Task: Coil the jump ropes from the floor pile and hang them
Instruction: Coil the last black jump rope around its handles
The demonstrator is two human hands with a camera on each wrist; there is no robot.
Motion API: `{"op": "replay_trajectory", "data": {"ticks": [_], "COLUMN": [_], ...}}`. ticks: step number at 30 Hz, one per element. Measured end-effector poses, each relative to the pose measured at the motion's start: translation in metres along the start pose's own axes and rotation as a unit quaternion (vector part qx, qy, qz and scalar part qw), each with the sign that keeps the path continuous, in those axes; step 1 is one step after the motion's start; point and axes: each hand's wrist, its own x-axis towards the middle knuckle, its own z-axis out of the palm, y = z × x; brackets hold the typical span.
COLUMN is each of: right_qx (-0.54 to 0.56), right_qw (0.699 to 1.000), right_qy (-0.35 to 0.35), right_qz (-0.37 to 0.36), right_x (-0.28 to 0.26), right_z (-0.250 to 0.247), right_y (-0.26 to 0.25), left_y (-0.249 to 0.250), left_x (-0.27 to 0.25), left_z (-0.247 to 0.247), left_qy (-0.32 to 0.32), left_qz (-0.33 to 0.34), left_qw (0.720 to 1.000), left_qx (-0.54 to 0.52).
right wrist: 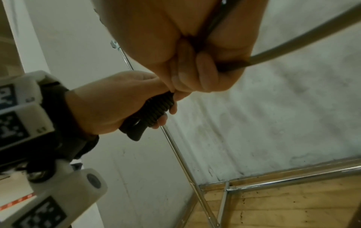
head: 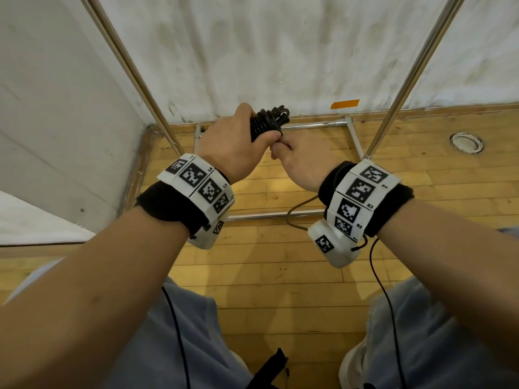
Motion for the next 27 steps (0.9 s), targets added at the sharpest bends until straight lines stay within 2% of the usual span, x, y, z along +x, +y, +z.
{"op": "replay_trajectory", "data": {"ticks": [6,9,13,18,21,27], "right_qx": [-0.103,-0.121,-0.134,-0.166,-0.172,-0.193], "right_qw": [0.994,0.992,0.987,0.985,0.982,0.973], "right_qy": [-0.023,-0.035,-0.086,-0.026,0.003,0.039], "right_qz": [-0.021,-0.013,-0.004,-0.042,-0.074,-0.123], "right_x": [-0.008,-0.011,-0.012,-0.014,-0.013,-0.011], "right_z": [-0.005,-0.007,-0.012,-0.011,-0.017,-0.028], "right_y": [0.002,0.003,0.004,-0.001,-0.004,0.003], "left_y": [-0.007,-0.007,-0.012,-0.010,-0.011,-0.010], "left_x": [-0.001,0.000,0.004,0.003,0.004,-0.002], "left_z": [0.001,0.002,0.001,0.007,0.005,0.001], "left_qy": [-0.024,-0.039,-0.034,-0.039,-0.045,-0.166], "left_qz": [0.001,-0.014,-0.044,-0.050,-0.028,0.016], "left_qw": [0.998,0.999,0.998,0.998,0.998,0.986], "left_qx": [0.052,0.024,-0.018,-0.030,-0.018,0.021]}}
